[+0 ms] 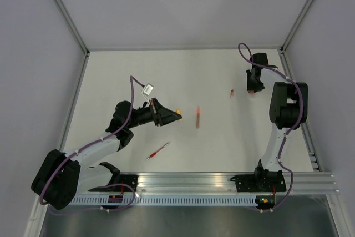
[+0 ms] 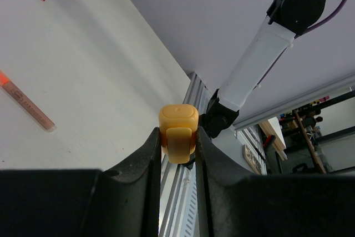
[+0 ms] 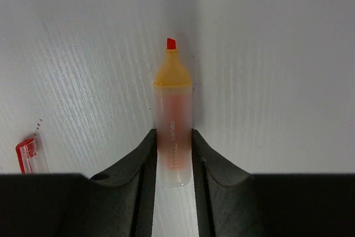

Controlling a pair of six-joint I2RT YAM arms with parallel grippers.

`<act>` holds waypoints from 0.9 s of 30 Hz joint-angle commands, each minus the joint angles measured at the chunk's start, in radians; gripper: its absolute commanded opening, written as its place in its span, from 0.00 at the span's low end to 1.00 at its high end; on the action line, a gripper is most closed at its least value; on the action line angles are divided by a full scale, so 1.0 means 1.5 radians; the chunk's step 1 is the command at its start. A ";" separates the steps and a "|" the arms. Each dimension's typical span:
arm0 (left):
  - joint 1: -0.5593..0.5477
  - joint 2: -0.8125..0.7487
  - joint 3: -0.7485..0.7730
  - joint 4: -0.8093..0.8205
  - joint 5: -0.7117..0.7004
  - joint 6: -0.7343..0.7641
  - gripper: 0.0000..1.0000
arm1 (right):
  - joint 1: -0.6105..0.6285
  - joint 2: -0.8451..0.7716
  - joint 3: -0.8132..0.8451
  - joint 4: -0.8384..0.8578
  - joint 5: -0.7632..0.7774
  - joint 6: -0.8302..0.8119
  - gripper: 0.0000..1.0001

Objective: Insert the pens into the pen caps

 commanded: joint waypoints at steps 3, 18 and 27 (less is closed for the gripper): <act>-0.002 -0.024 -0.004 0.029 0.010 0.020 0.02 | -0.003 0.017 0.020 -0.067 0.005 0.010 0.23; -0.001 -0.040 0.002 0.008 0.017 0.071 0.02 | 0.105 -0.229 -0.058 -0.001 -0.028 0.192 0.00; -0.002 -0.082 -0.005 0.033 0.043 0.055 0.02 | 0.316 -0.561 -0.356 0.283 -0.328 0.275 0.00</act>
